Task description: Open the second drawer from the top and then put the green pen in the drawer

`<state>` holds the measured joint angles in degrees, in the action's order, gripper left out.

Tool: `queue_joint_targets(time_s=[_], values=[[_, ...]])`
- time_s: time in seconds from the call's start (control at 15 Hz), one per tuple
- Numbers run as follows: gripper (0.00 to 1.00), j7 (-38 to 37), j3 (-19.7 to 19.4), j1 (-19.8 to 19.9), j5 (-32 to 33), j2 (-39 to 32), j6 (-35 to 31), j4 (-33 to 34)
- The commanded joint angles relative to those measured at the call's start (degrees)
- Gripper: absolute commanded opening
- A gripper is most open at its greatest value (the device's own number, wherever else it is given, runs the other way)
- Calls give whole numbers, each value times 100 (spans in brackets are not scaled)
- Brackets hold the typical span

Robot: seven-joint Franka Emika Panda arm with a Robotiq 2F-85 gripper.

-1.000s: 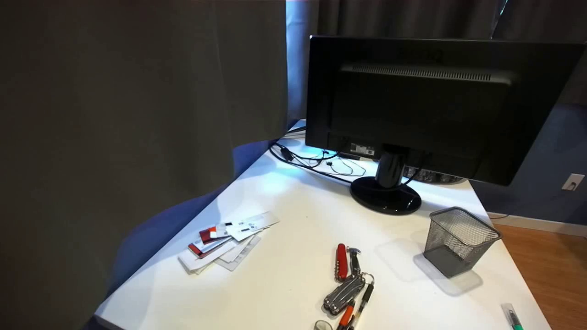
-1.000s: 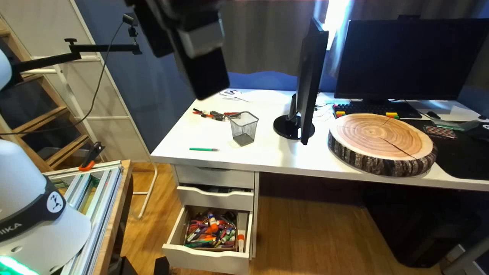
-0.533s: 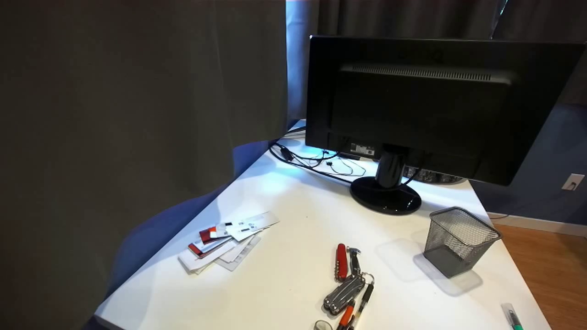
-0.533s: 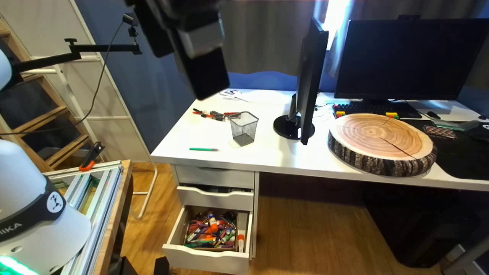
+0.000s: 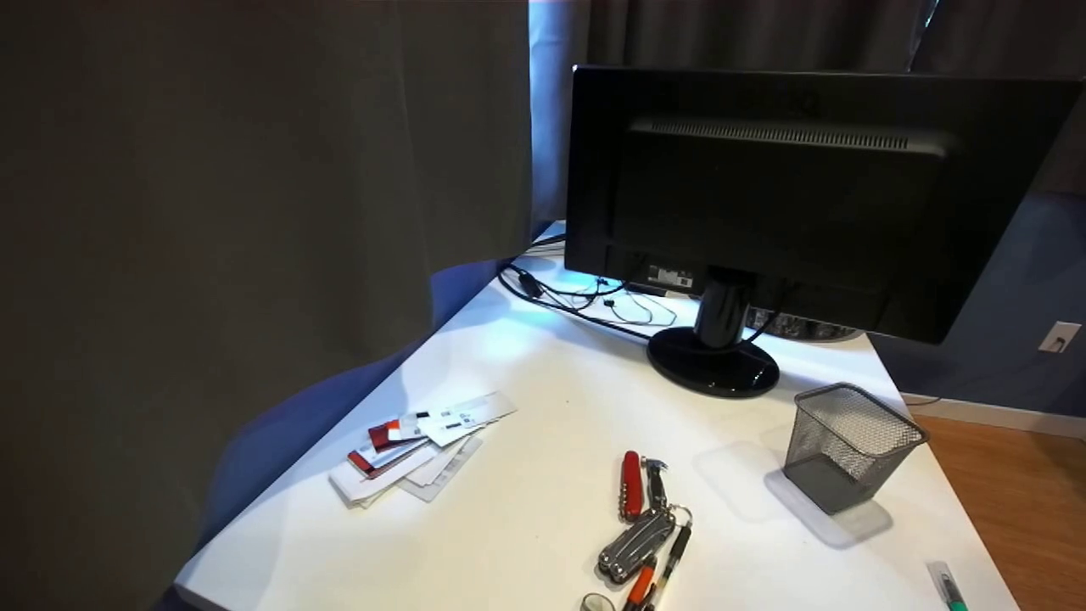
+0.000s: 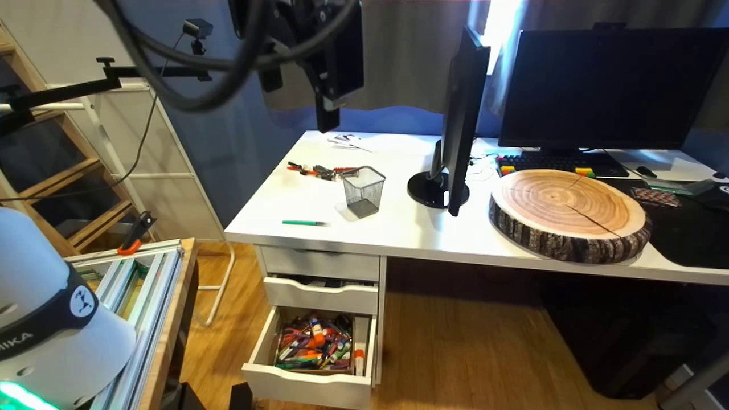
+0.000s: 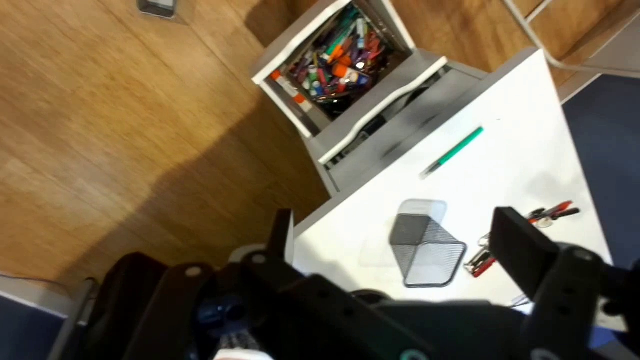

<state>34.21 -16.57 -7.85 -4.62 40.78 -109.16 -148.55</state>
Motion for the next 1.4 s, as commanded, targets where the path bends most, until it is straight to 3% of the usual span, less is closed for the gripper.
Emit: queue_joint_targets(time_s=[0.0, 0.2, 0.47, 0.73, 0.93, 1.0, 1.33], values=[[100, -66, 446, -444, -873, -342, 24, -220], [100, -282, 882, -694, -1509, -644, -271, -581], [100, -125, 1267, -1122, -2738, -1020, -1686, -1139], [100, -18, 1544, -1516, -3631, -2041, -2621, -1031], [100, 470, 1641, -1558, -4216, -2947, -2735, -821], [100, 121, 1820, -1311, -3863, -2321, -2536, -995], [100, 397, 1920, -1231, -4076, -2962, -2628, -844]])
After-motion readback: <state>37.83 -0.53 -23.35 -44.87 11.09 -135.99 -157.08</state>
